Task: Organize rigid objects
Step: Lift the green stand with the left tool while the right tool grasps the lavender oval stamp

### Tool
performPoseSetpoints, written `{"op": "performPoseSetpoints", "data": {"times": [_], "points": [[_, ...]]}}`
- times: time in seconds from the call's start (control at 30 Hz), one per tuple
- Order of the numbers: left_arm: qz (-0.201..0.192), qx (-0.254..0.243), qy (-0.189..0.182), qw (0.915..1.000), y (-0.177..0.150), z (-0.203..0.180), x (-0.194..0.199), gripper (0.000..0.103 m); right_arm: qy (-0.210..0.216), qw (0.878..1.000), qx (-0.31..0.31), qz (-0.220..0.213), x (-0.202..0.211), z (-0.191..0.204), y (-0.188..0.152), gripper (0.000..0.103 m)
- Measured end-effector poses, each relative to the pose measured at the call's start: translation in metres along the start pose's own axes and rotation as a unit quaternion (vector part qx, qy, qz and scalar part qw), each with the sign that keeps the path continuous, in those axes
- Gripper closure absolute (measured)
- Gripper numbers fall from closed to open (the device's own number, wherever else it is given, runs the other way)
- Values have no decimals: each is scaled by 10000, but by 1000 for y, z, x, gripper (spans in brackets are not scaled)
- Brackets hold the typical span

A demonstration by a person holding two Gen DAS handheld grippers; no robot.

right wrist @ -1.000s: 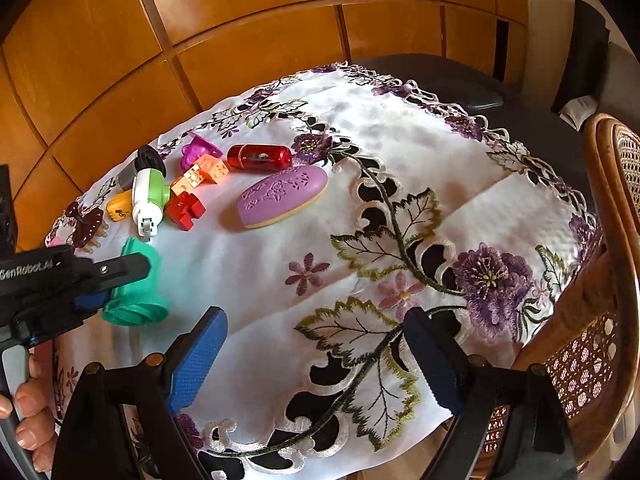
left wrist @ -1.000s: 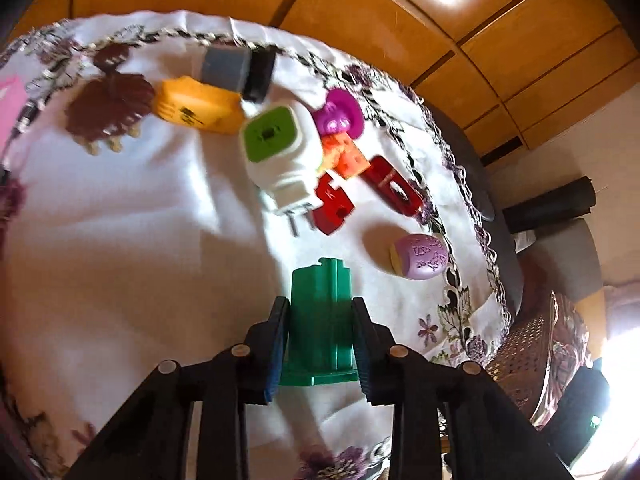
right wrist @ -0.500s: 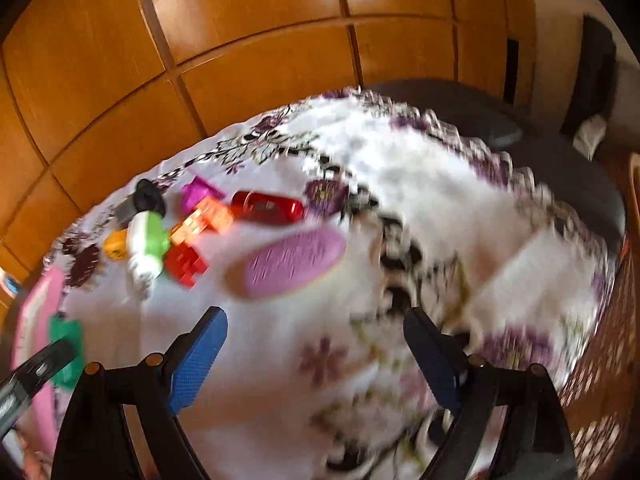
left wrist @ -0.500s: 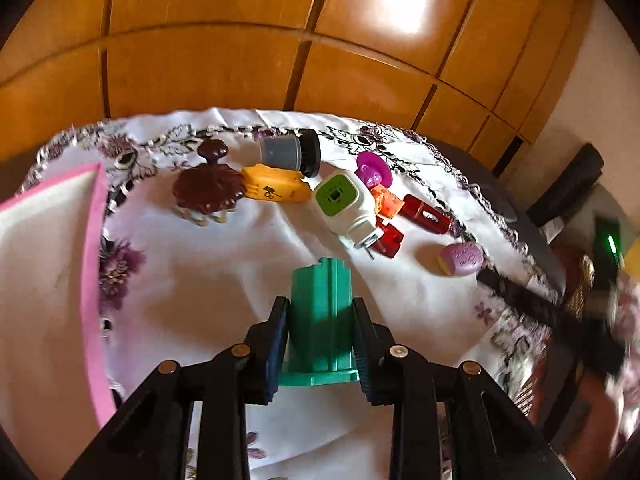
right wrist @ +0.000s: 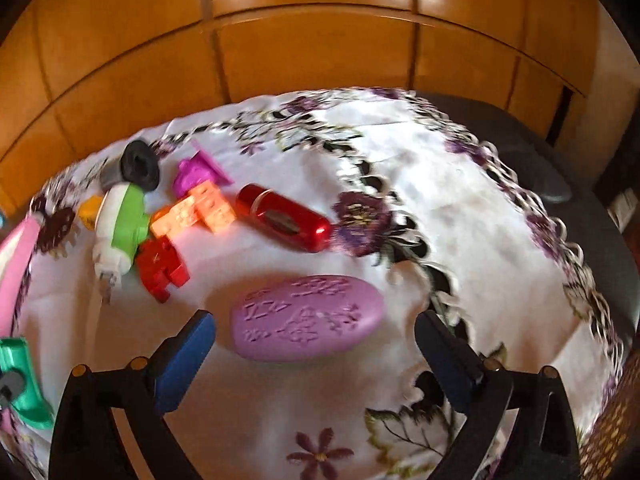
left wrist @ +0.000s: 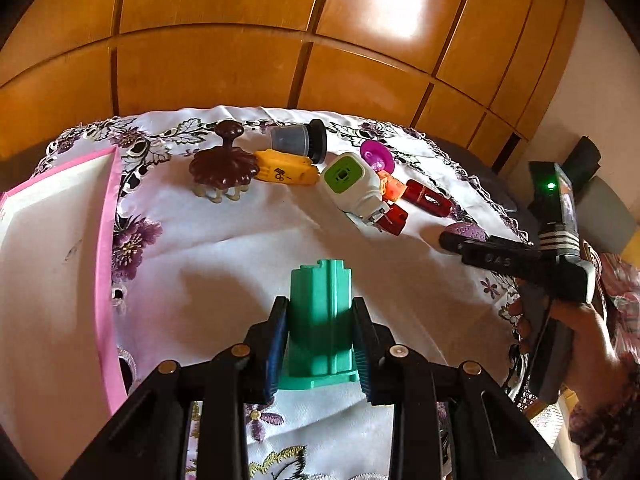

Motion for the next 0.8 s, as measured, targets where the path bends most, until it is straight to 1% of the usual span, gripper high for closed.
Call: {"op": "performPoseSetpoints", "data": {"times": [0.03,0.07,0.1,0.2,0.3,0.4,0.53,0.6,0.63,0.73,0.8], "points": [[-5,-2,10,10000,0,0,0,72,-30,9999,109,-42,-1,2,0,19],[-1,7,7,10000,-1,1,0,72,-80,9998,187,-58,-2,4,-1,25],[11,29,-7,10000,-1,2,0,72,-86,9998,188,-64,-3,4,-1,25],[21,48,-15,10000,-2,2,1,72,74,9998,-101,-168,-2,2,-4,25],[94,20,-42,9999,-1,0,0,72,126,9995,-222,-165,1,4,-3,25],[197,61,-116,9997,2,-1,-3,72,256,9989,-357,-132,5,14,-4,26],[308,31,-156,9994,9,-5,-3,72,537,9968,-575,-165,11,34,-7,26],[329,-33,-151,9993,12,-7,-2,75,631,9956,-655,-216,13,42,-8,26],[357,-84,-148,9992,12,-8,-3,78,666,9952,-681,-243,14,45,-8,26],[470,-111,-169,9987,13,-10,-5,78,620,9952,-687,-326,15,53,-11,26],[582,-26,-112,9982,17,-9,-7,75,593,9953,-673,-356,15,53,-12,26]]}}
Point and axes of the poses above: each gripper's, at about its wrist camera, not at the fingertips, and x roughly against the way its jaws point, z to its left, y to its top, the point moved 4 cm from there along -x, roughly the way its jaws point, and after that the axes turned 2 degrees about x, right-handed, at the moved point
